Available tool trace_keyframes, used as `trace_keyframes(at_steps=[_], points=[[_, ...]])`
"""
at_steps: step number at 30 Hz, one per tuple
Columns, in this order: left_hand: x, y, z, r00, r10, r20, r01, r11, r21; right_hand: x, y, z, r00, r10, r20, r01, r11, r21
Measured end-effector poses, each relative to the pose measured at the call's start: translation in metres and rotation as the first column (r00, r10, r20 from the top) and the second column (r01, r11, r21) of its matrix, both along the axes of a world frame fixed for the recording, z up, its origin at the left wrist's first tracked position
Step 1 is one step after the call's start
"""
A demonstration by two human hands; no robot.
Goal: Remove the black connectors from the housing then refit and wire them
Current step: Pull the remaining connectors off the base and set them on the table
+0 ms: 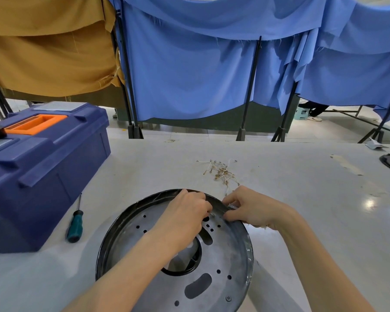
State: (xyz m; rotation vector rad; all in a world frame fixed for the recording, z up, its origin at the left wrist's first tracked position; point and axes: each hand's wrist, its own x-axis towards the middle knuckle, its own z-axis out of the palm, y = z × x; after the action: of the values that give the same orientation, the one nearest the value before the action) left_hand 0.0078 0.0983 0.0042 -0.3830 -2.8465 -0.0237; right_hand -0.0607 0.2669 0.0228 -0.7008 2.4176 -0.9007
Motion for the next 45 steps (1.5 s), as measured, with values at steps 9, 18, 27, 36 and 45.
trace_keyframes(at_steps=[9, 18, 27, 36, 45], points=[[0.001, 0.003, -0.006, 0.999, -0.038, -0.017, 0.039, 0.999, 0.017, -0.002, 0.000, -0.002, 1.000, -0.005, -0.010, 0.005, 1.000, -0.008], [-0.001, 0.005, -0.013, 0.992, -0.082, -0.097, 0.086, 0.996, 0.036, -0.001, 0.001, -0.001, 1.000, -0.008, 0.005, 0.008, 1.000, -0.010], [-0.003, 0.006, -0.018, 0.988, -0.100, -0.116, 0.120, 0.976, 0.181, -0.001, 0.001, 0.000, 1.000, -0.012, -0.011, 0.012, 1.000, -0.008], [0.000, 0.008, -0.015, 0.994, -0.015, -0.105, 0.065, 0.871, 0.486, 0.000, 0.000, 0.001, 1.000, -0.021, 0.014, 0.021, 1.000, 0.010], [-0.003, 0.006, -0.019, 0.994, -0.038, -0.101, 0.057, 0.979, 0.194, -0.001, 0.001, 0.000, 1.000, -0.021, 0.019, 0.021, 1.000, 0.002]])
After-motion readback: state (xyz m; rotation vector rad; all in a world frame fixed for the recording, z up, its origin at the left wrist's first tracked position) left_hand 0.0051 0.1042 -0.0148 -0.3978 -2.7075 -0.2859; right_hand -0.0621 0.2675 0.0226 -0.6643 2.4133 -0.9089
